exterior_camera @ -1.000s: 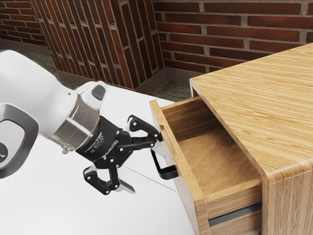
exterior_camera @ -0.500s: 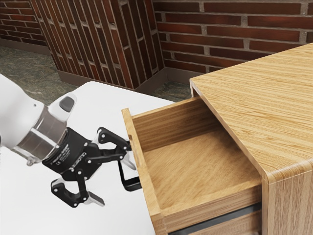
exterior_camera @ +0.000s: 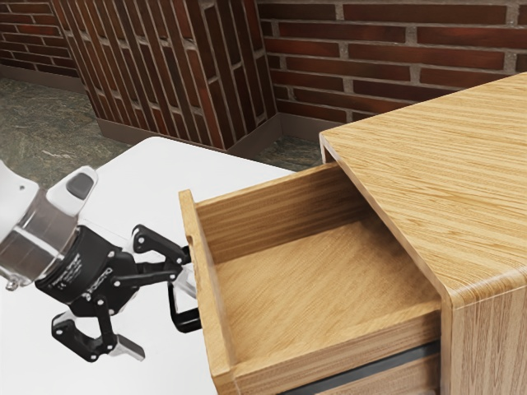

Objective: Pull the drawer handle with one arm to open the drawer

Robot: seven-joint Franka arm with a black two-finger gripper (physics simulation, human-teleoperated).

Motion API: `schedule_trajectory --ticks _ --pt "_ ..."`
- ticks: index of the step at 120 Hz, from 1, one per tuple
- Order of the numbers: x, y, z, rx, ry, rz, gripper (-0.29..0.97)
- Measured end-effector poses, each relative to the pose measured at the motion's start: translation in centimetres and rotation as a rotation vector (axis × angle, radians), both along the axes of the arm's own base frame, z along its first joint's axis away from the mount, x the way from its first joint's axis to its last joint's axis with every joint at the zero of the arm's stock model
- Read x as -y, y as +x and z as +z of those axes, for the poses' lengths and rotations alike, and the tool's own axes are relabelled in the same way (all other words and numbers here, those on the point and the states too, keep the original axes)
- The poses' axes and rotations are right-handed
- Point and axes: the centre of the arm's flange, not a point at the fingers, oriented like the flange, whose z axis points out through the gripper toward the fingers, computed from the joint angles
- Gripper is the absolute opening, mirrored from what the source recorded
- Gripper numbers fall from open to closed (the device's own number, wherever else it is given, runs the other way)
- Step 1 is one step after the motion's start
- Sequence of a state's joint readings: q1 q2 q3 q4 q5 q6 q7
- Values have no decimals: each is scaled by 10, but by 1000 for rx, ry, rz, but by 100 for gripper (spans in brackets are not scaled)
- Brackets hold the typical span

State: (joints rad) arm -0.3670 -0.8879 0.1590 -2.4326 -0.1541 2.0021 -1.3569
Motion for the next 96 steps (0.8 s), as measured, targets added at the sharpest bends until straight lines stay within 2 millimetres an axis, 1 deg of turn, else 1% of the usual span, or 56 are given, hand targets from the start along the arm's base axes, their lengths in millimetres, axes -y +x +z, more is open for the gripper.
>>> schedule_trajectory --ticks 19,44,54,67,77,80,82,84,87,90,93,96 --pt "-2 -6 2 -5 1 -4 68" --pt "-4 -7 3 -7 9 -6 68" --pt "-4 -8 10 10 13 -4 68" --pt "-6 -9 25 44 20 -3 68" --pt "-8 -20 36 75 24 -8 68" --pt "-13 -28 47 91 32 -15 68" --pt "-17 -34 60 114 44 -22 68" --pt "-21 -43 80 146 66 -31 68" --pt "-25 -61 116 202 124 -53 68" --pt "-29 -76 139 232 192 -74 68" --pt "-34 -86 150 238 265 -96 68" --pt "-40 -91 153 225 335 -122 68"
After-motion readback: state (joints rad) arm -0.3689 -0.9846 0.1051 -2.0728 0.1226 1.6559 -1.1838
